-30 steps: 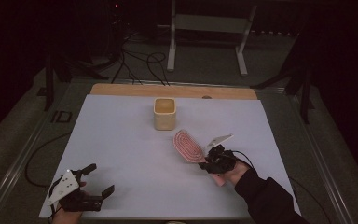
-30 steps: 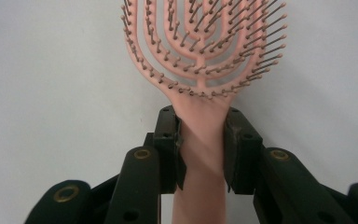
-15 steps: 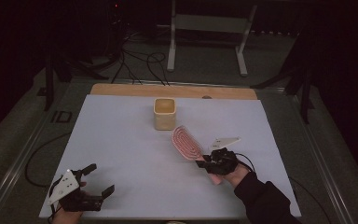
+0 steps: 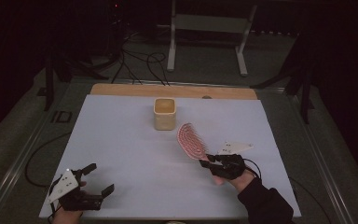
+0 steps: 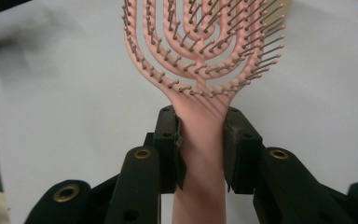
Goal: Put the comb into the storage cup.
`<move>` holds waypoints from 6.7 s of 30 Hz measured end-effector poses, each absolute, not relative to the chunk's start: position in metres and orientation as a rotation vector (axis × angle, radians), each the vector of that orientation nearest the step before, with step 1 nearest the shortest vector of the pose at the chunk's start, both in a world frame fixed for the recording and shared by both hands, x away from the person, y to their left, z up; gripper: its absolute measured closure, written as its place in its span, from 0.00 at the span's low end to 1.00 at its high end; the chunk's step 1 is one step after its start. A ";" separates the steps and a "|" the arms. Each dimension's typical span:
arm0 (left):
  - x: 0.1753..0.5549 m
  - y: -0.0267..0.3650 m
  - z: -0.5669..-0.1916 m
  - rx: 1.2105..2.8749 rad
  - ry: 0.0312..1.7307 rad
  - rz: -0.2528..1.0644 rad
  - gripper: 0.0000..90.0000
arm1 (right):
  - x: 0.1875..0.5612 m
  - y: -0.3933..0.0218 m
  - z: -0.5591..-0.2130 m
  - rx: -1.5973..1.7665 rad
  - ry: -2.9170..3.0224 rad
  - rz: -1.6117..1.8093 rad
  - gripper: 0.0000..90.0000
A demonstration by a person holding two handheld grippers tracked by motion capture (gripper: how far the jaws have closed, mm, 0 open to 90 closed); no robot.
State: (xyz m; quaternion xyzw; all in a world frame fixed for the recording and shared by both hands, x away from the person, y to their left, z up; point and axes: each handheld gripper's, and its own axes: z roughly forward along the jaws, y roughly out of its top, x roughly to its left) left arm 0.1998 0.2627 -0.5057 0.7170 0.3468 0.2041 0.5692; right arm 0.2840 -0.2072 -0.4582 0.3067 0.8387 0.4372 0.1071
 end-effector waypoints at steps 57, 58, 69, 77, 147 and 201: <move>0.246 0.189 -0.425 1.847 0.776 0.369 0.00 | 0.263 -0.231 -0.466 0.927 2.205 1.366 0.78; 0.247 0.186 -0.423 1.846 0.770 0.361 0.00 | 0.263 -0.231 -0.466 0.930 2.208 1.365 0.78; 0.265 0.158 -0.397 1.866 0.750 0.316 0.00 | 0.263 -0.231 -0.465 0.932 2.200 1.372 0.78; 0.276 0.137 -0.383 1.871 0.724 0.278 0.00 | 0.262 -0.231 -0.463 0.930 2.200 1.379 0.78; 0.335 -0.001 -0.378 1.833 0.970 -0.109 0.67 | 0.259 -0.229 -0.458 0.900 2.186 1.398 0.78; 0.326 0.004 -0.342 1.836 0.770 0.067 0.73 | 0.260 -0.234 -0.464 0.948 2.231 1.507 0.11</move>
